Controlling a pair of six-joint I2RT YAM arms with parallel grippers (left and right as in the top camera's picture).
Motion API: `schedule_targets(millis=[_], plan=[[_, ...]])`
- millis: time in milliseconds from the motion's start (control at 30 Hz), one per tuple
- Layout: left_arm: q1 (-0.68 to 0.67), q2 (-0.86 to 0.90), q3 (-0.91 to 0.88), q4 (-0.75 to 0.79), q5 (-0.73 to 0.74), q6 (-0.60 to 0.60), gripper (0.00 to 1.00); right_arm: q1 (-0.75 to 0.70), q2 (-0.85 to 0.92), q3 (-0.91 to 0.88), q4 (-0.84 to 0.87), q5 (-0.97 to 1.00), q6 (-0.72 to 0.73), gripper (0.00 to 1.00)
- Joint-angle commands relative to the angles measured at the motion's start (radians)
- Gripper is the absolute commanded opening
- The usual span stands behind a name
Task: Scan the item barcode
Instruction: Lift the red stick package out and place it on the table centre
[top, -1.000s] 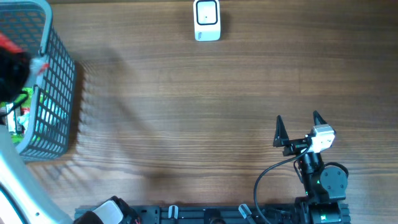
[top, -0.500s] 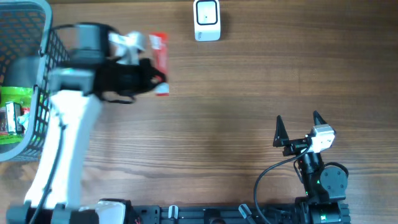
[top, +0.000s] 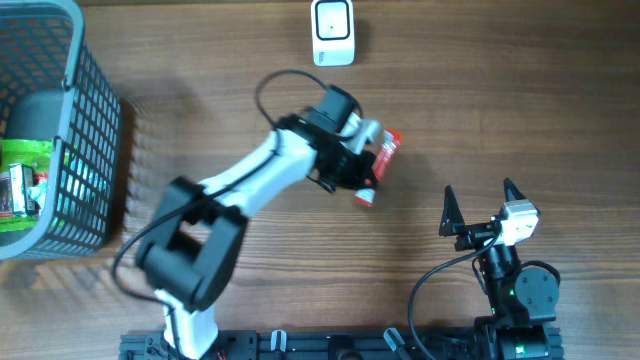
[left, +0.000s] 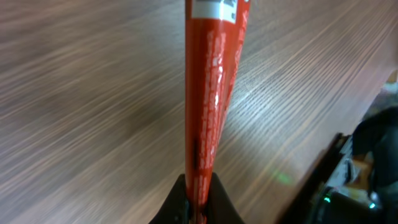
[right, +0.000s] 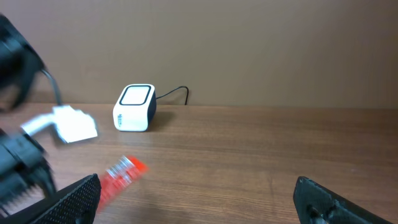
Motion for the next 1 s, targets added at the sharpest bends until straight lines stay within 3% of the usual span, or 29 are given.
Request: schedule_targets(millis=[0,200,367,500,600,767,967], plan=[[-0.062,0.058,-0.003,0.084,-0.019,0.011,0.04,-0.004,-0.001,-0.001,0.003,0.006,-0.010,1.00],[-0.121,0.080,-0.003,0.110,-0.253,-0.122,0.04,-0.004,-0.001,-0.001,0.003,0.006,-0.010,1.00],[-0.129,0.080,-0.003,0.147,-0.268,-0.182,0.09,-0.004,-0.001,-0.001,0.003,0.006,-0.010,1.00],[-0.129,0.080,-0.003,0.164,-0.269,-0.206,0.25,-0.004,-0.001,-0.001,0.003,0.006,-0.010,1.00],[-0.129,0.080,-0.003,0.166,-0.268,-0.206,0.50,-0.004,-0.001,-0.001,0.003,0.006,-0.010,1.00],[-0.093,0.038,0.047,0.096,-0.292,-0.194,0.59,-0.004,-0.001,-0.001,0.003,0.006,-0.010,1.00],[0.069,-0.158,0.298,-0.234,-0.507,-0.165,0.70,-0.004,-0.001,-0.001,0.003,0.006,-0.010,1.00]])
